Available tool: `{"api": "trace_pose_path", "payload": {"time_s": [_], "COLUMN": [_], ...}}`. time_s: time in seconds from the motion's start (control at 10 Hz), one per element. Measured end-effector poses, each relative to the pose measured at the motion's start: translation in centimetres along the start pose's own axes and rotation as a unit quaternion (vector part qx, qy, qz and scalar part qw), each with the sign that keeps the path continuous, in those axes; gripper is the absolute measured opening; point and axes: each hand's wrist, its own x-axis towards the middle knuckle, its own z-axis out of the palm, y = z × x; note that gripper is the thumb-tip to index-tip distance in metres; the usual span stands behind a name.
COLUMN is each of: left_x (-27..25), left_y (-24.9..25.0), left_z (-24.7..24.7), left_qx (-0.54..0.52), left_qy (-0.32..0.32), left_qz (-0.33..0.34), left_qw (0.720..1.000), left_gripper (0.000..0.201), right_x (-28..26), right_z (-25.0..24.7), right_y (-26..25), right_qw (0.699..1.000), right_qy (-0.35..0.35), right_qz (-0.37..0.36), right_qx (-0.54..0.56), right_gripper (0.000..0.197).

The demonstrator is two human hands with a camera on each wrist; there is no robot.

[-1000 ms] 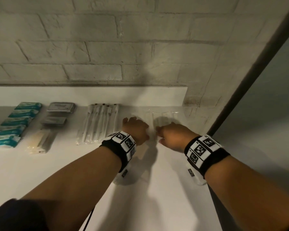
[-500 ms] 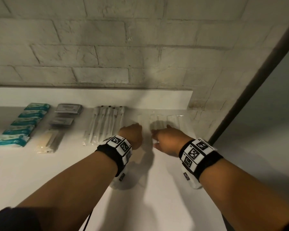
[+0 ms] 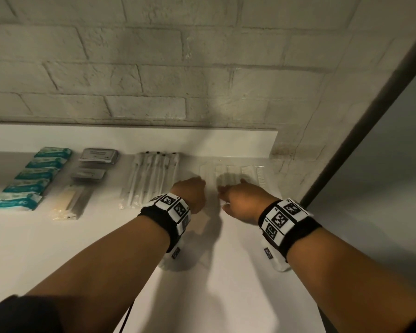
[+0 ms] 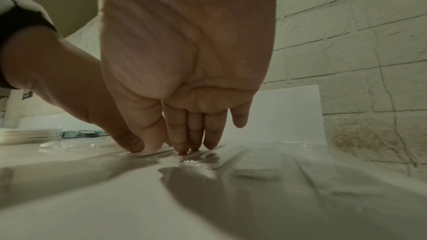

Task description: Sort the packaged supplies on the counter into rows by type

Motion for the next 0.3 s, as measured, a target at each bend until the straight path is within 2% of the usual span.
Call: {"api": "trace_pose_path", "payload": {"time_s": [0.2,0.3], "left_x": [-0.2,-0.9], "left_y": [-0.1,-0.2], "left_z": [0.0,-0.2], "left_qx": [0.001,-0.015], "left_qy": [0.008,0.047], "left_qz": [0.009,0.033], "left_qw": [1.0,0.998], "left_gripper": [0.055,0.06], "right_x": [-1.8,-3.7], "right_z": [-0.8,-0.9], "right_y": [-0.4,-0.6], "right_qw": [0.999,0.995], "right_qy": [0.032,0.078], "right_qz": [-0.019,-0.009], "right_qx": [-0.007,0.056], "right_gripper": [0.051,0.044]}}
